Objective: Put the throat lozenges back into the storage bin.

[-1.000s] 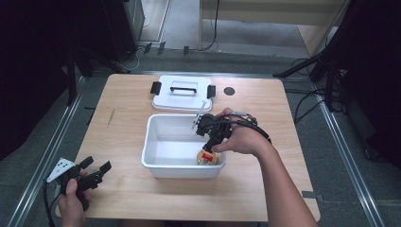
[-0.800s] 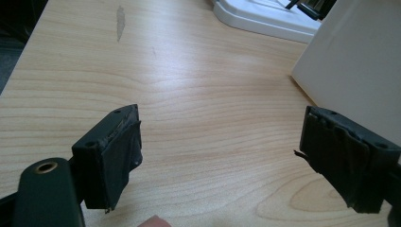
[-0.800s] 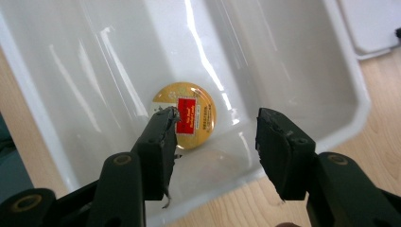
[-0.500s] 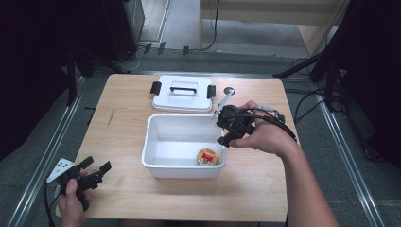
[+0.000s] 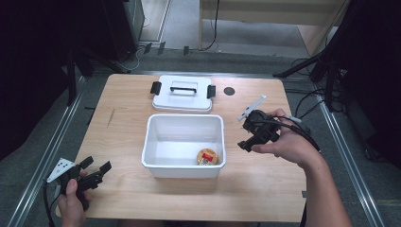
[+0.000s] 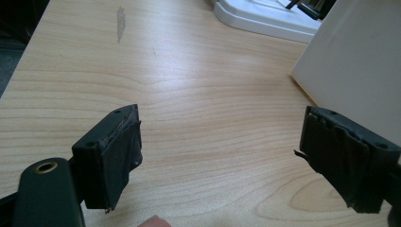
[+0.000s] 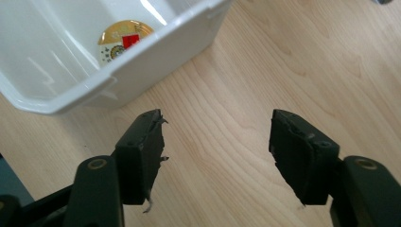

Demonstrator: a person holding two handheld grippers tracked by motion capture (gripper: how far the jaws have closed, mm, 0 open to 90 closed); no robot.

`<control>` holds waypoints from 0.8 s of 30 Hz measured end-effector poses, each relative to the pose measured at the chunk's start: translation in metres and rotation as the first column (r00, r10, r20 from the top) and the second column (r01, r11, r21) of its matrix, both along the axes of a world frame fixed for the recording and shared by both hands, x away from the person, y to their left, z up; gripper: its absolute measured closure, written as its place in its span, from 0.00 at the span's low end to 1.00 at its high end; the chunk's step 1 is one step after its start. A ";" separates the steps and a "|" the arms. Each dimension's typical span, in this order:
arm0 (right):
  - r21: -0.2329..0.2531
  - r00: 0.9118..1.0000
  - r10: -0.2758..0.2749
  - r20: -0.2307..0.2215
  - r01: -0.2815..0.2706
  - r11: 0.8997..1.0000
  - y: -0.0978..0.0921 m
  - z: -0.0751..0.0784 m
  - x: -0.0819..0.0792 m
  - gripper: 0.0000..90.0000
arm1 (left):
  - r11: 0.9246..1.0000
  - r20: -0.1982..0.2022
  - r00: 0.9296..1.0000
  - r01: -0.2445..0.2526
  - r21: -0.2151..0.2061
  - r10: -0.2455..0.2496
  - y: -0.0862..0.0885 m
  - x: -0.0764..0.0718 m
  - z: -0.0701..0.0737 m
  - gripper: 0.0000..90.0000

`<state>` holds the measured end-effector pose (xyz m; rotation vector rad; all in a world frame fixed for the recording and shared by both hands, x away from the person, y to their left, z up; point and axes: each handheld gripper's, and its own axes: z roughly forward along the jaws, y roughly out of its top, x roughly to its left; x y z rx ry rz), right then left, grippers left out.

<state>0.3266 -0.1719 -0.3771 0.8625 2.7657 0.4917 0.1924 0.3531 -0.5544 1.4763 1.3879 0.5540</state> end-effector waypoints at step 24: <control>0.190 0.938 -0.338 0.073 0.319 0.928 -0.077 -0.082 -0.022 0.00 | 1.000 0.000 1.000 -0.001 0.002 0.001 0.000 0.000 0.000 0.16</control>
